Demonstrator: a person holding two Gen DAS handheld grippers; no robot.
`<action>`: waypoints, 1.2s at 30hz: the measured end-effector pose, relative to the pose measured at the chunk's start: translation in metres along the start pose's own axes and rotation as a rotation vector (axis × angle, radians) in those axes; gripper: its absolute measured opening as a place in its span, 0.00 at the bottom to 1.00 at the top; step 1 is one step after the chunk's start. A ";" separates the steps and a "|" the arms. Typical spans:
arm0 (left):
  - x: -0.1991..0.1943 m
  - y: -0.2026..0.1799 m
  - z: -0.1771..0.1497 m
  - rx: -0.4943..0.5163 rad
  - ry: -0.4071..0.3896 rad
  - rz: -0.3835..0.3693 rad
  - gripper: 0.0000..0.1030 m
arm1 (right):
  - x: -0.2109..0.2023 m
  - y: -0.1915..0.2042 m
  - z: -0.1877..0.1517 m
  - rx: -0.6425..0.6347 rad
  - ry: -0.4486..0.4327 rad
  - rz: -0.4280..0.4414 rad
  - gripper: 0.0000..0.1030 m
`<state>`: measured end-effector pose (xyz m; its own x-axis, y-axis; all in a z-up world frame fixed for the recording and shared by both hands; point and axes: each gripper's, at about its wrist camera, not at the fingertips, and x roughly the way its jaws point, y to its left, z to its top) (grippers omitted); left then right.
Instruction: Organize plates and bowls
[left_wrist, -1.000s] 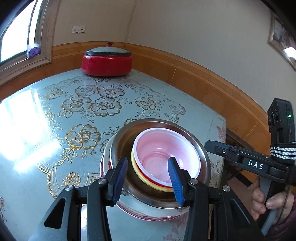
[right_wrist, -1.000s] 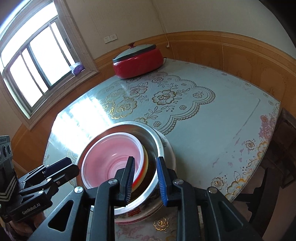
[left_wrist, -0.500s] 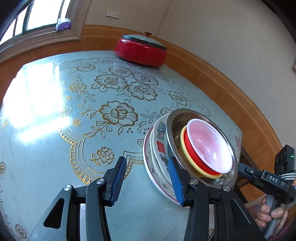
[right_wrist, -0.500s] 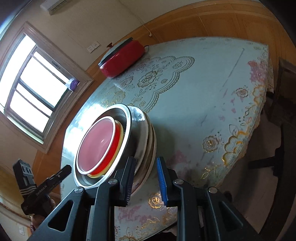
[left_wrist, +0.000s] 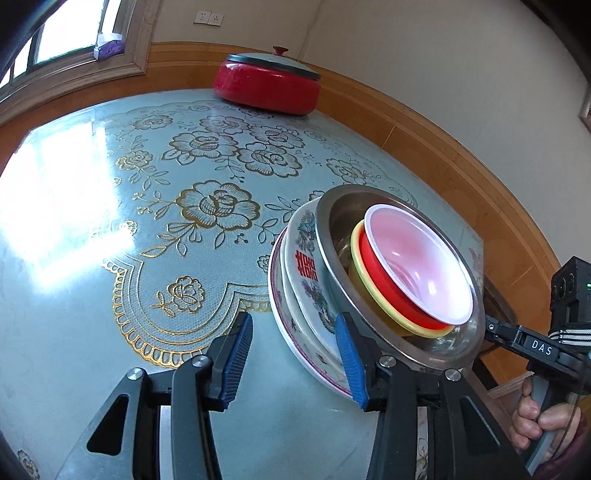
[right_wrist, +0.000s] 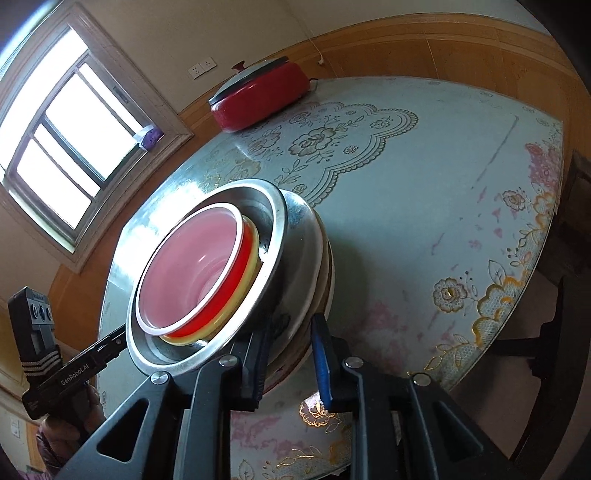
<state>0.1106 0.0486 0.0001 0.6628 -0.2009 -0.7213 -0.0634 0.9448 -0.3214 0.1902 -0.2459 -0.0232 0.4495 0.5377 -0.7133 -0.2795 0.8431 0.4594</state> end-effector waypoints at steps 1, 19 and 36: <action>0.000 -0.001 0.000 0.005 0.002 -0.001 0.45 | 0.000 0.003 0.000 -0.014 -0.002 -0.011 0.20; -0.001 -0.019 -0.009 0.066 0.000 -0.018 0.43 | -0.003 0.025 -0.003 -0.128 -0.016 -0.133 0.20; -0.020 -0.037 -0.020 0.053 -0.058 0.159 0.46 | 0.000 0.029 -0.006 -0.185 -0.007 -0.128 0.29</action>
<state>0.0845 0.0122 0.0139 0.6897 -0.0340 -0.7233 -0.1323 0.9762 -0.1720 0.1768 -0.2220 -0.0130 0.4971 0.4271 -0.7553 -0.3707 0.8916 0.2602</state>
